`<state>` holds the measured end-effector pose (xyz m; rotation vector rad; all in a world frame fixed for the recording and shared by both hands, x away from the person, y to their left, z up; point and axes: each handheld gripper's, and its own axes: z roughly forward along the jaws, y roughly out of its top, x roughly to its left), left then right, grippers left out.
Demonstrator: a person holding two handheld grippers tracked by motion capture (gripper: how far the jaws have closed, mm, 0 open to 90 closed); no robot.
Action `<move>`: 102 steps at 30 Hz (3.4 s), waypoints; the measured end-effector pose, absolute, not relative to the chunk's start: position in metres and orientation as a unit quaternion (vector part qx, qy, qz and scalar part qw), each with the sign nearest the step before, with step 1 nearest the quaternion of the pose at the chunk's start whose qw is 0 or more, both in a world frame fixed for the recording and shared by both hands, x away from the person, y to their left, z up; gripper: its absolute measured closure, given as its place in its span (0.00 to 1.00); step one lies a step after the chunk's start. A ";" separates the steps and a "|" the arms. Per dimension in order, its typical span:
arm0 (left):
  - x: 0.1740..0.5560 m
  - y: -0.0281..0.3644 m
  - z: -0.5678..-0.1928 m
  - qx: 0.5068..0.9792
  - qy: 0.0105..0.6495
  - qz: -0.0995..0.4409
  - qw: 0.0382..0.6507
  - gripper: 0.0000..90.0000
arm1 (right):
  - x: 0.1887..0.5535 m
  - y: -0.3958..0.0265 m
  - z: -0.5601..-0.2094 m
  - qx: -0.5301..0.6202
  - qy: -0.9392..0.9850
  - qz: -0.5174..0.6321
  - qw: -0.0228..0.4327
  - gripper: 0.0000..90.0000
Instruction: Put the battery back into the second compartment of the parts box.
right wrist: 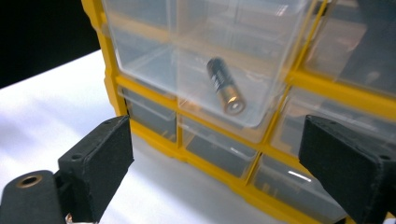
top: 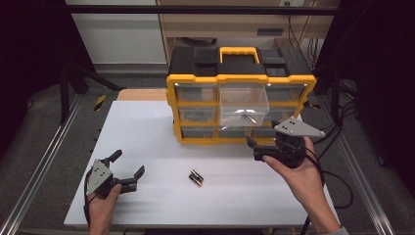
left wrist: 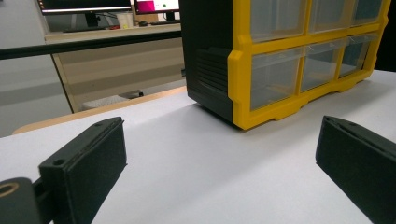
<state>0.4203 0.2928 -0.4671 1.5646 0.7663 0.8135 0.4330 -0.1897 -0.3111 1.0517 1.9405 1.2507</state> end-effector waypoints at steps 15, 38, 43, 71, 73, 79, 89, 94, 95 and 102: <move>0.420 0.293 -0.467 0.665 0.325 0.348 0.576 0.01 | 0.442 -0.177 -0.341 0.404 0.744 0.459 0.270 0.10; 0.420 0.294 -0.466 0.665 0.322 0.349 0.576 0.01 | 0.449 -0.156 -0.377 0.405 0.768 0.440 0.229 0.07; 0.420 0.294 -0.466 0.666 0.321 0.349 0.576 0.01 | 0.449 -0.144 -0.390 0.404 0.779 0.428 0.214 0.07; 0.420 0.294 -0.466 0.665 0.321 0.349 0.577 0.01 | 0.457 -0.091 -0.427 0.375 0.820 0.398 0.168 0.10; 0.420 0.294 -0.466 0.665 0.321 0.349 0.577 0.01 | 0.457 -0.089 -0.429 0.374 0.822 0.397 0.165 0.11; 0.420 0.294 -0.466 0.665 0.321 0.349 0.577 0.01 | 0.457 -0.082 -0.432 0.368 0.825 0.397 0.160 0.13; 0.420 0.295 -0.466 0.664 0.321 0.349 0.578 0.01 | 0.458 -0.073 -0.436 0.367 0.830 0.393 0.150 0.14; 0.420 0.294 -0.466 0.665 0.321 0.348 0.578 0.01 | 0.459 -0.070 -0.437 0.372 0.827 0.396 0.145 0.16; 0.420 0.294 -0.466 0.665 0.321 0.348 0.578 0.01 | 0.458 -0.069 -0.437 0.381 0.824 0.395 0.142 0.16; 0.420 0.294 -0.466 0.665 0.321 0.348 0.578 0.01 | 0.459 -0.063 -0.441 0.371 0.830 0.392 0.142 0.19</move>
